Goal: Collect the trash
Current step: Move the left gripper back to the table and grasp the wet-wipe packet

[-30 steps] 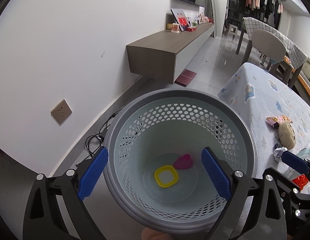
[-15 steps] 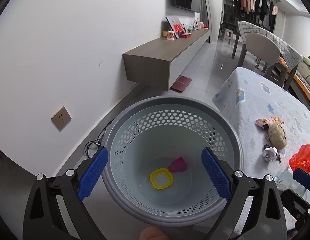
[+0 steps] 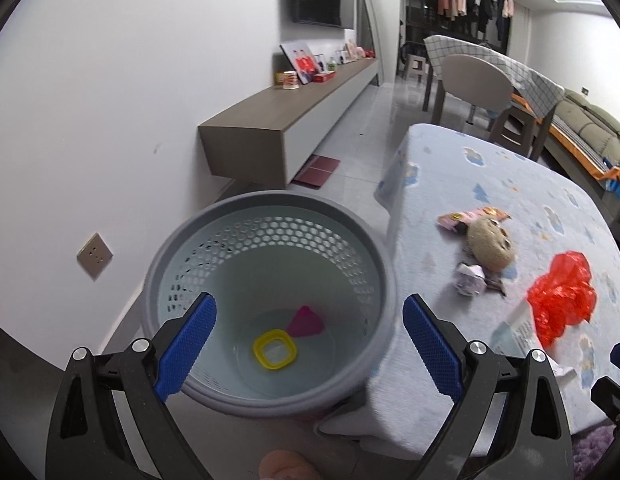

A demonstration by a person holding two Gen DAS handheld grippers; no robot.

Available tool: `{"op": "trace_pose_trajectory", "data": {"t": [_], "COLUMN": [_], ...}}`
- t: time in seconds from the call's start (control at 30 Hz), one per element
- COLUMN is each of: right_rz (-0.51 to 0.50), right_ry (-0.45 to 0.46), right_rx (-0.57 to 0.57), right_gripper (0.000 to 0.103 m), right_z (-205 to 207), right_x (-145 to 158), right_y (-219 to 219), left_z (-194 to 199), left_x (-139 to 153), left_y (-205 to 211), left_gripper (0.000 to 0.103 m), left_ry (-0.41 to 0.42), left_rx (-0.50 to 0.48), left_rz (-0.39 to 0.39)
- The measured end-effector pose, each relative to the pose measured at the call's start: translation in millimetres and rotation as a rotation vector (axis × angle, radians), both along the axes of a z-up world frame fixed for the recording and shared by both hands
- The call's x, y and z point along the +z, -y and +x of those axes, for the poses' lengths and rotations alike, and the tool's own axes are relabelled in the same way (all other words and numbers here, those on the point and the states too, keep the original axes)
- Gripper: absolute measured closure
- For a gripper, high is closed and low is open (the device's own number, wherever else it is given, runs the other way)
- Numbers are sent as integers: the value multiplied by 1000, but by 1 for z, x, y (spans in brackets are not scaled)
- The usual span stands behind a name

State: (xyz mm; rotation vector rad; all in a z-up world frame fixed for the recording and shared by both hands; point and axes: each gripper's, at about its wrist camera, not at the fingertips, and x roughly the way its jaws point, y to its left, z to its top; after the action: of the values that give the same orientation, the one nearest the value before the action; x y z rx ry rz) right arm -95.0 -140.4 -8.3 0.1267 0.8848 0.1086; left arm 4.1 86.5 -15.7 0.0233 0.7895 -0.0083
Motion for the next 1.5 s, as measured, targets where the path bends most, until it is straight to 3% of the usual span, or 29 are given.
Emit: {"op": "trace_pose_trajectory", "data": {"t": [0.27, 0.47, 0.83, 1.17, 1.5], "right_rz": [-8, 2, 23, 76, 115], "right_ry": [-39, -14, 20, 22, 24], "right_rx": [-154, -207, -201, -214, -211], "right_gripper": [36, 36, 36, 36, 36], "right_z": [-30, -45, -53, -57, -58], "right_x": [-21, -22, -23, -25, -28], "right_y": [60, 80, 101, 123, 130], "left_z": [-23, -40, -59, -57, -40], "left_x": [-5, -11, -18, -19, -32], "left_y": [47, 82, 135, 153, 169], "left_gripper": [10, 10, 10, 10, 10], "left_ry": [-24, -49, -79, -93, -149], "left_rx": [-92, -154, -214, -203, -200], "left_rz": [-19, -24, -16, 5, -23]}}
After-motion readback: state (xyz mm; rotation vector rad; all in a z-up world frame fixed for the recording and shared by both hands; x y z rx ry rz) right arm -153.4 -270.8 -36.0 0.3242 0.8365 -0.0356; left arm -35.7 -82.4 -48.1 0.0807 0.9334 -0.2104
